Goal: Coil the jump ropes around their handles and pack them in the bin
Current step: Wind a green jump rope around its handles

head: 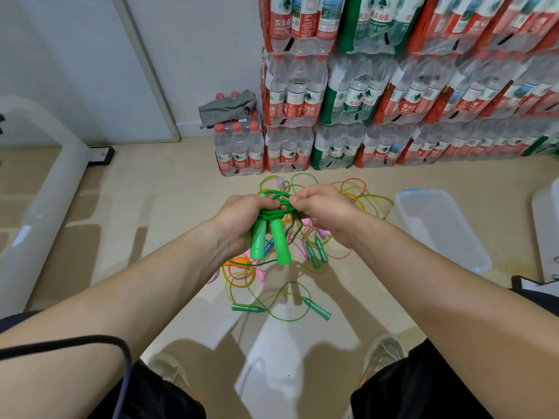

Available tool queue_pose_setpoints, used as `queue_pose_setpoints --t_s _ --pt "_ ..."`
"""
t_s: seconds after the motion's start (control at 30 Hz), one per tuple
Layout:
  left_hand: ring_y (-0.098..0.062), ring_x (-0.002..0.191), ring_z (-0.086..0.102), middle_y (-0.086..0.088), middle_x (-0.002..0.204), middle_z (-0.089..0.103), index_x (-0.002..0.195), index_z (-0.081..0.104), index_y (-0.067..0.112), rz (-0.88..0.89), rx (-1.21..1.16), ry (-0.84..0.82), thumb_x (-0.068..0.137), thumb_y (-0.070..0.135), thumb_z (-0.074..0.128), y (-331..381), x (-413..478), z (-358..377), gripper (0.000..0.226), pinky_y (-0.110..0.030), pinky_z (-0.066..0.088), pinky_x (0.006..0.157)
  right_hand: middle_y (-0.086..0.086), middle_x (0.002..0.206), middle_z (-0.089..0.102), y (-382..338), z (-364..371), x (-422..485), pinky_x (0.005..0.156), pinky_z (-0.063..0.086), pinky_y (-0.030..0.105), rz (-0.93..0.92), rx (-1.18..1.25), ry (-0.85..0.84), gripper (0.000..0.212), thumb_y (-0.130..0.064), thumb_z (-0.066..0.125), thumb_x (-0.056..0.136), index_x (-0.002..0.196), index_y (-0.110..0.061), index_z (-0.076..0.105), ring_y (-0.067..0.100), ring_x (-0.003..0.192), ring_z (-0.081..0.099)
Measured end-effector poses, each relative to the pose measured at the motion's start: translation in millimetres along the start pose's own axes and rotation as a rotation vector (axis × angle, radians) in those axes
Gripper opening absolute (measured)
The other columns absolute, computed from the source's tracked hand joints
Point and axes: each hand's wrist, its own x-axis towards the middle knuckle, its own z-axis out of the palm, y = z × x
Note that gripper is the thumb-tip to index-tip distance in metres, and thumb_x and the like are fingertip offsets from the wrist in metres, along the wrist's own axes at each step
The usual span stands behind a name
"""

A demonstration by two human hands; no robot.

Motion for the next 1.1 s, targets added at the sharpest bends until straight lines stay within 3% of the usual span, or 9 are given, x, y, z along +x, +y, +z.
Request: queue_pose_setpoints --t_s 0.17,0.3,0.37,0.43,0.57,0.73,0.87,1.0,1.1 --pt "-0.032 0.1 0.062 -0.028 0.126 0.064 0.127 0.058 -0.011 -0.008 -0.047 -0.123 0.091 -0.001 0.06 -0.5 -0.2 -3.2 0.038 -0.047 0.047 0.105 -0.002 0.081 0.066 -3.8 -5.4 -4.0 0.084 0.039 0.037 0.143 0.203 -0.093 0.014 -0.015 0.061 0.099 0.085 -0.02 0.062 0.013 0.077 0.063" --pt "-0.035 0.109 0.059 -0.029 0.134 0.057 0.135 0.051 -0.012 -0.024 -0.138 -0.235 0.094 0.003 0.055 -0.4 -3.4 -2.5 0.044 -0.047 0.047 0.107 -0.003 0.083 0.065 -2.1 -6.9 -3.8 0.083 0.04 0.036 0.178 0.292 -0.132 0.017 -0.011 0.056 0.1 0.087 -0.022 0.06 0.015 0.088 0.063" --pt "-0.033 0.106 0.061 -0.026 0.124 0.063 0.13 0.055 -0.008 -0.004 -0.175 -0.266 0.096 0.002 0.051 0.6 -3.5 -3.8 0.036 -0.044 0.052 0.102 -0.001 0.085 0.064 1.2 -2.6 -2.7 0.078 0.04 0.034 0.088 0.281 -0.129 0.02 -0.011 0.055 0.1 0.085 -0.023 0.06 0.016 0.087 0.061" --pt "-0.029 0.095 0.065 -0.018 0.106 0.067 0.116 0.059 0.003 0.021 -0.215 -0.279 0.098 -0.002 0.047 2.7 -2.9 -4.9 0.022 -0.037 0.06 0.08 0.007 0.093 0.063 4.3 5.5 -3.2 0.074 0.045 0.034 -0.086 0.194 -0.058 0.021 -0.01 0.052 0.102 0.089 -0.025 0.059 0.018 0.085 0.06" --pt "-0.021 0.073 0.066 -0.012 0.088 0.067 0.111 0.057 0.017 0.072 -0.245 -0.223 0.097 -0.006 0.048 2.6 -1.0 -6.6 0.028 -0.029 0.055 0.058 0.006 0.095 0.067 8.9 19.5 -8.6 0.079 0.052 0.039 -0.454 -0.049 0.154 0.026 -0.003 0.047 0.099 0.101 -0.024 0.063 0.025 0.085 0.062" --pt "-0.021 0.073 0.065 -0.012 0.088 0.069 0.109 0.063 0.015 0.134 -0.243 -0.216 0.099 -0.005 0.046 5.9 3.2 -10.5 0.028 -0.032 0.055 0.064 -0.014 0.092 0.069 4.5 24.1 -14.9 0.079 0.056 0.025 -0.486 -0.033 0.142 0.021 -0.009 0.057 0.097 0.1 -0.028 0.065 -0.003 0.074 0.065" --pt "-0.019 0.061 0.067 -0.011 0.081 0.067 0.104 0.061 0.013 0.141 -0.17 -0.213 0.098 -0.006 0.046 2.8 1.3 -10.7 0.025 -0.025 0.053 0.053 -0.011 0.088 0.068 6.9 20.9 -5.8 0.084 0.058 0.036 -0.42 -0.071 0.146 0.012 -0.019 0.071 0.092 0.09 -0.03 0.066 0.006 0.079 0.067" --pt "-0.024 0.069 0.064 -0.017 0.085 0.064 0.105 0.06 0.01 0.193 -0.067 -0.239 0.086 -0.014 0.054 2.0 -0.6 -6.7 0.031 -0.031 0.054 0.066 -0.012 0.079 0.063 8.1 15.0 -2.2 0.065 0.044 0.024 -0.438 -0.268 0.177 0.006 -0.02 0.068 0.095 0.09 -0.022 0.065 0.001 0.066 0.056" --pt "-0.025 0.077 0.063 -0.016 0.092 0.063 0.105 0.06 0.011 0.298 0.149 -0.205 0.066 -0.003 0.075 -1.3 -0.9 -3.3 0.044 -0.037 0.055 0.08 -0.002 0.087 0.068 9.3 15.1 -2.1 0.07 0.058 0.041 -0.42 -0.282 0.168 0.005 -0.019 0.066 0.096 0.093 -0.015 0.067 0.017 0.074 0.067"
